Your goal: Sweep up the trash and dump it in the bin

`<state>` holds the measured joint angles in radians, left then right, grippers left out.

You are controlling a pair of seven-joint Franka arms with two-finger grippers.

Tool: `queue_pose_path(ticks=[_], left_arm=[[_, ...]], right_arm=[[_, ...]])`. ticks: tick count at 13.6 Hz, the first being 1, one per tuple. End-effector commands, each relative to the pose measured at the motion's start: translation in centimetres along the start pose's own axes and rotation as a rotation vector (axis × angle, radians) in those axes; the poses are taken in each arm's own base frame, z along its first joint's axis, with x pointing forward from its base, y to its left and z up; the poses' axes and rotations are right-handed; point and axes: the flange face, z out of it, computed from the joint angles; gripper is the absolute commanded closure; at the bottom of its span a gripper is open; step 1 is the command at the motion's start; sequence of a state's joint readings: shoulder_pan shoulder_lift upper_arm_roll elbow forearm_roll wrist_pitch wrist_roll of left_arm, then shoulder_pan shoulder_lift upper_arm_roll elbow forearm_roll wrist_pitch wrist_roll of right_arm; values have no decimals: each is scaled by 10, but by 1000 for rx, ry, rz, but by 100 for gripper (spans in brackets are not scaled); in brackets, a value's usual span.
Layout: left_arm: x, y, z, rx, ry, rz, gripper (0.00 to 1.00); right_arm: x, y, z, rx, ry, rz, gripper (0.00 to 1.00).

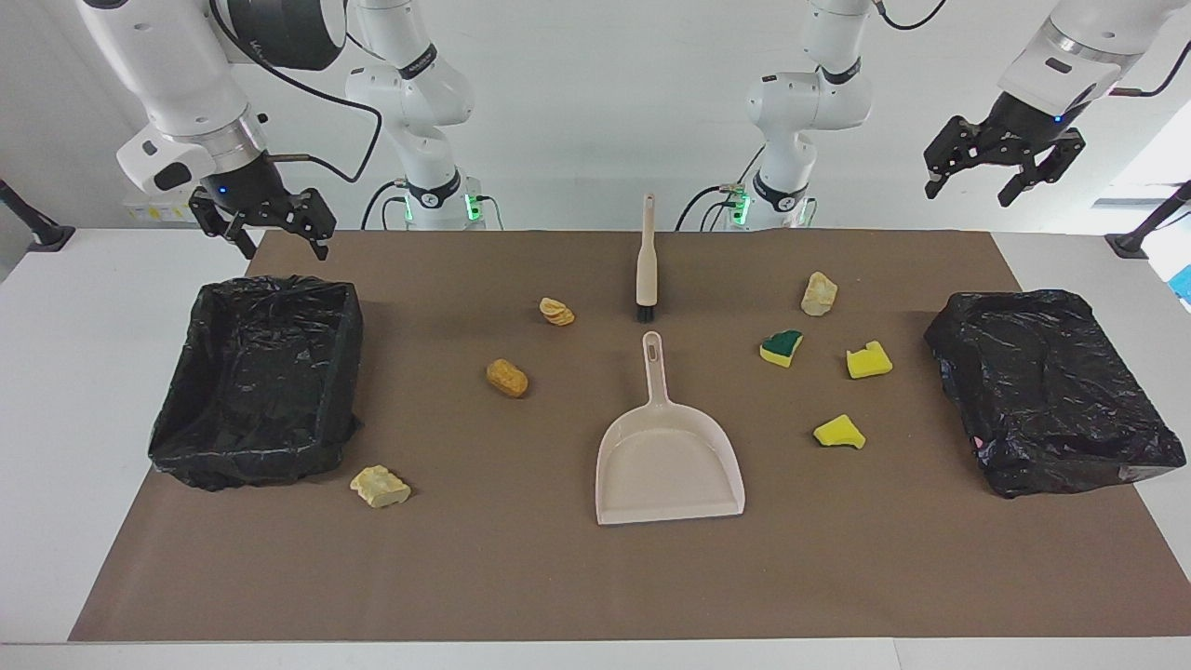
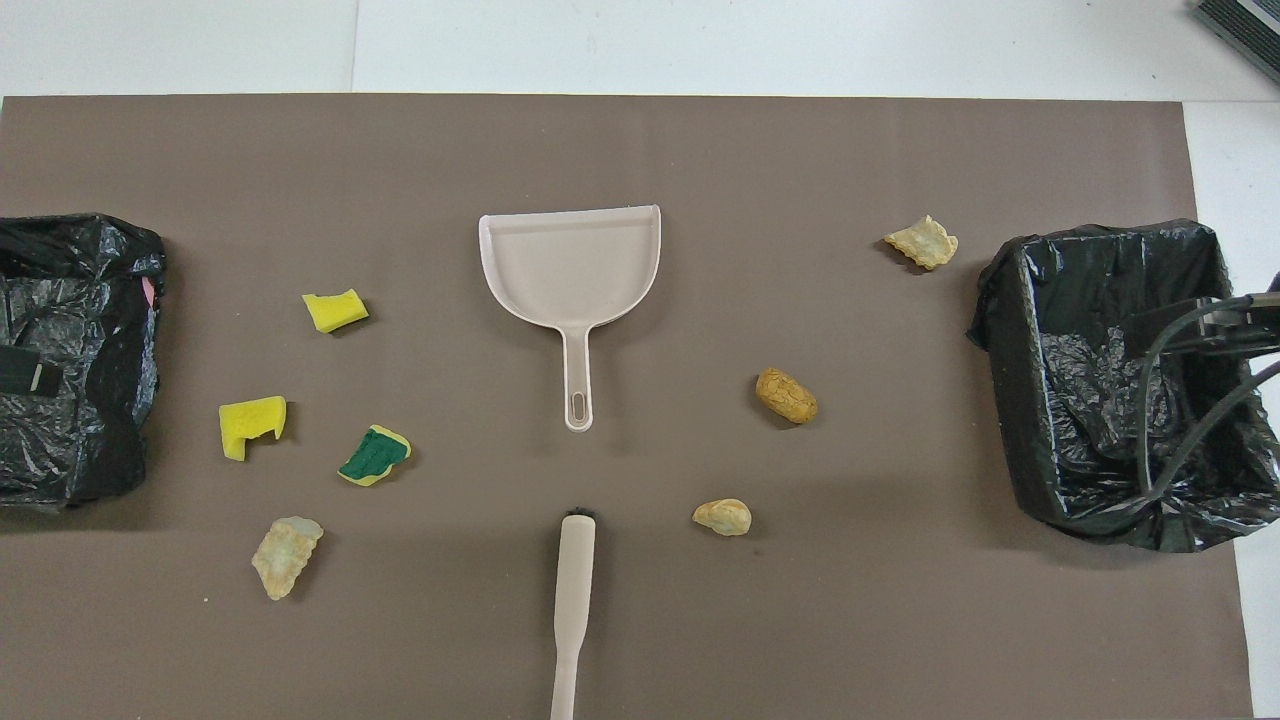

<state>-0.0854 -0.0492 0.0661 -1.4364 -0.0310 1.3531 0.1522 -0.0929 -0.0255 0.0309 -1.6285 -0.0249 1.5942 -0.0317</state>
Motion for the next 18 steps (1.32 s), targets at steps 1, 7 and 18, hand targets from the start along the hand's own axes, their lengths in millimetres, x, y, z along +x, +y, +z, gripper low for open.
queue_pose_path(ticks=[1, 7, 18], left_arm=[[-13, 3, 4, -2, -10, 3, 0], [-13, 12, 4, -1, -11, 6, 0], [-76, 175, 144, 71, -18, -36, 0]], right_arm=[[-2, -4, -1, 20, 23, 39, 0], [0, -7, -2, 15, 28, 18, 0], [0, -6, -2, 15, 28, 22, 0]])
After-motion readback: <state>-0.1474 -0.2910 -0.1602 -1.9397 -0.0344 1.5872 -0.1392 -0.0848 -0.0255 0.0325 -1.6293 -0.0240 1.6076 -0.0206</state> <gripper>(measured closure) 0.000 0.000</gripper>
